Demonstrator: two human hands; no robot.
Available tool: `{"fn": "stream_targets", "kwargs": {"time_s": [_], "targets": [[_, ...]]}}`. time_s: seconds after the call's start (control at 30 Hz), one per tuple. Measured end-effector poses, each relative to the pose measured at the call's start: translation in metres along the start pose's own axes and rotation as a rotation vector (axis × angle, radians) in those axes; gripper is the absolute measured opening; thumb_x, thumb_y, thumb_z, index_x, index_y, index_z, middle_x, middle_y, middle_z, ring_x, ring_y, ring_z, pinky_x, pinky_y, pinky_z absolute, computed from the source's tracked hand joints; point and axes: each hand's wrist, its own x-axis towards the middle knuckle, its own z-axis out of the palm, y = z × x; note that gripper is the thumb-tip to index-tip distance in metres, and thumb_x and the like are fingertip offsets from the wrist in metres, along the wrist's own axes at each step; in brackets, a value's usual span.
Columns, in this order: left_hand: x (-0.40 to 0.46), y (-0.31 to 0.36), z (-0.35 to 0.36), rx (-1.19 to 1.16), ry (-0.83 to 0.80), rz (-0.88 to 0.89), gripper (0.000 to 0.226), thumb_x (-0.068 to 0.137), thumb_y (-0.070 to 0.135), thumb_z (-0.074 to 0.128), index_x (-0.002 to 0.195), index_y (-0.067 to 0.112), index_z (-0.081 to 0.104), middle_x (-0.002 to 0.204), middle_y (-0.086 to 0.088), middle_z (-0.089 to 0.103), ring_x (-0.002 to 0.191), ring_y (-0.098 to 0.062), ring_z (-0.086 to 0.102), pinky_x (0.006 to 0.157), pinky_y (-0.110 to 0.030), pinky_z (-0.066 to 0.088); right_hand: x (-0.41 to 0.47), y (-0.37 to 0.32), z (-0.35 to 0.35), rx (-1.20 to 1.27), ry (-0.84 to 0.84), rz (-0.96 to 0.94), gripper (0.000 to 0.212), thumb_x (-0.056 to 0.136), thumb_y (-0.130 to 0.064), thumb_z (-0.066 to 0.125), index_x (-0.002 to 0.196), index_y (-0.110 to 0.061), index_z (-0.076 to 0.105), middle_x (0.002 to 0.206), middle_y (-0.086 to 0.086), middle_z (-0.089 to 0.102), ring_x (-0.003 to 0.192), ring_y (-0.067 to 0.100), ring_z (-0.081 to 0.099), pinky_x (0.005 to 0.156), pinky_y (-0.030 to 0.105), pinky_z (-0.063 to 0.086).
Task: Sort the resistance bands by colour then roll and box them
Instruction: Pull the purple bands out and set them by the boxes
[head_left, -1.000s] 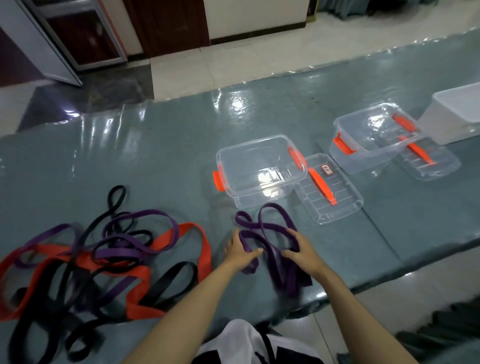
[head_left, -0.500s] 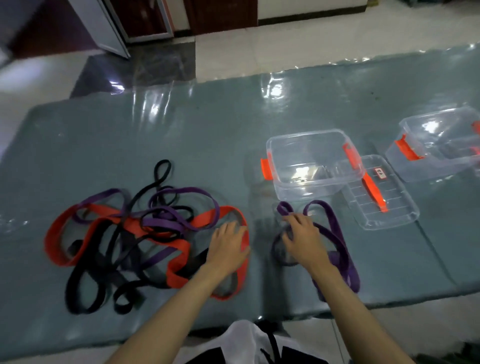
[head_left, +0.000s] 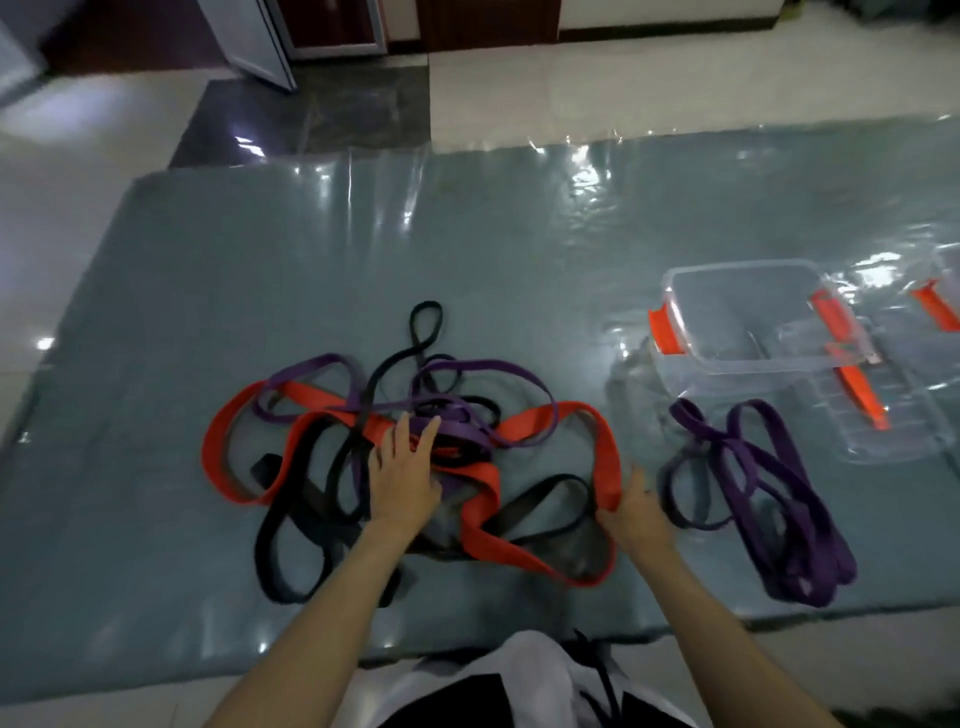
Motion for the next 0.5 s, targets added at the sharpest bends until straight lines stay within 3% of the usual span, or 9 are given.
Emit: {"fn": "stream_targets", "kwargs": {"time_s": [0.07, 0.13, 0.17, 0.23, 0.33, 0.4, 0.47, 0.5], "targets": [[0.006, -0.014, 0.001, -0.012, -0.022, 0.032, 0.099, 0.093, 0.025, 0.071, 0.168, 0.037, 0.007, 0.174, -0.011, 0.010, 0.158, -0.035, 0.017, 0.126, -0.055, 0.025, -0.006, 0.004, 0.003, -0.013, -0.038, 0.067, 0.056, 0.084, -0.014, 0.079, 0.134, 0.001, 0.058, 0.119, 0.030, 0.069, 0.111, 0.043, 0.069, 0.093, 0.047, 0.054], [0.012, -0.024, 0.003, -0.062, -0.062, 0.055, 0.100, 0.094, 0.021, 0.070, 0.167, 0.039, 0.005, 0.175, -0.008, 0.006, 0.156, -0.037, 0.024, 0.123, -0.057, 0.031, -0.011, 0.004, -0.003, -0.094, -0.147, 0.120, 0.027, 0.081, -0.022, 0.082, 0.092, 0.001, 0.075, 0.091, 0.024, 0.074, 0.088, 0.035, 0.074, 0.081, 0.045, 0.058], [0.014, -0.028, 0.004, -0.103, -0.080, 0.066, 0.100, 0.094, 0.018, 0.069, 0.167, 0.040, 0.006, 0.175, -0.008, 0.004, 0.152, -0.039, 0.031, 0.118, -0.057, 0.038, -0.013, 0.003, -0.007, -0.097, -0.170, 0.142, 0.026, 0.080, -0.024, 0.083, 0.078, 0.000, 0.074, 0.080, 0.021, 0.073, 0.077, 0.031, 0.072, 0.076, 0.045, 0.059], [0.017, -0.037, 0.005, -0.209, -0.101, 0.117, 0.098, 0.093, 0.008, 0.066, 0.168, 0.038, 0.010, 0.175, -0.011, 0.000, 0.131, -0.044, 0.053, 0.100, -0.052, 0.053, -0.016, -0.003, -0.017, -0.020, -0.146, 0.156, 0.027, 0.080, -0.023, 0.082, 0.069, 0.000, 0.073, 0.068, 0.018, 0.071, 0.065, 0.028, 0.067, 0.071, 0.046, 0.061], [0.019, -0.045, 0.006, -0.322, -0.091, 0.196, 0.096, 0.091, -0.008, 0.059, 0.167, 0.033, 0.018, 0.175, -0.015, 0.000, 0.095, -0.043, 0.066, 0.072, -0.041, 0.054, -0.018, -0.016, -0.030, 0.234, -0.068, 0.121, 0.022, 0.083, -0.012, 0.082, 0.087, 0.007, 0.069, 0.078, 0.020, 0.070, 0.073, 0.027, 0.068, 0.077, 0.057, 0.063], [0.019, -0.049, 0.006, -0.347, -0.078, 0.224, 0.097, 0.089, -0.018, 0.053, 0.167, 0.031, 0.022, 0.175, -0.015, 0.004, 0.084, -0.038, 0.065, 0.065, -0.036, 0.048, -0.024, -0.032, -0.039, 0.452, 0.016, 0.125, 0.031, 0.083, -0.011, 0.085, 0.104, -0.005, 0.063, 0.093, 0.016, 0.074, 0.076, 0.023, 0.071, 0.066, 0.047, 0.064], [0.018, -0.053, 0.004, -0.388, -0.081, 0.255, 0.099, 0.085, -0.026, 0.049, 0.165, 0.028, 0.029, 0.174, -0.013, 0.009, 0.089, -0.036, 0.065, 0.070, -0.039, 0.051, -0.029, -0.051, -0.048, 0.699, 0.077, 0.087, 0.051, 0.083, -0.011, 0.088, 0.121, -0.016, 0.055, 0.095, 0.012, 0.073, 0.067, 0.015, 0.072, 0.051, 0.031, 0.058], [0.016, -0.055, 0.003, -0.430, -0.083, 0.280, 0.096, 0.084, -0.028, 0.048, 0.163, 0.025, 0.034, 0.173, -0.012, 0.013, 0.104, -0.037, 0.065, 0.080, -0.041, 0.054, -0.031, -0.062, -0.052, 0.802, 0.089, 0.055, 0.058, 0.084, -0.011, 0.088, 0.128, -0.020, 0.052, 0.094, 0.010, 0.073, 0.063, 0.011, 0.072, 0.049, 0.026, 0.057]]}}
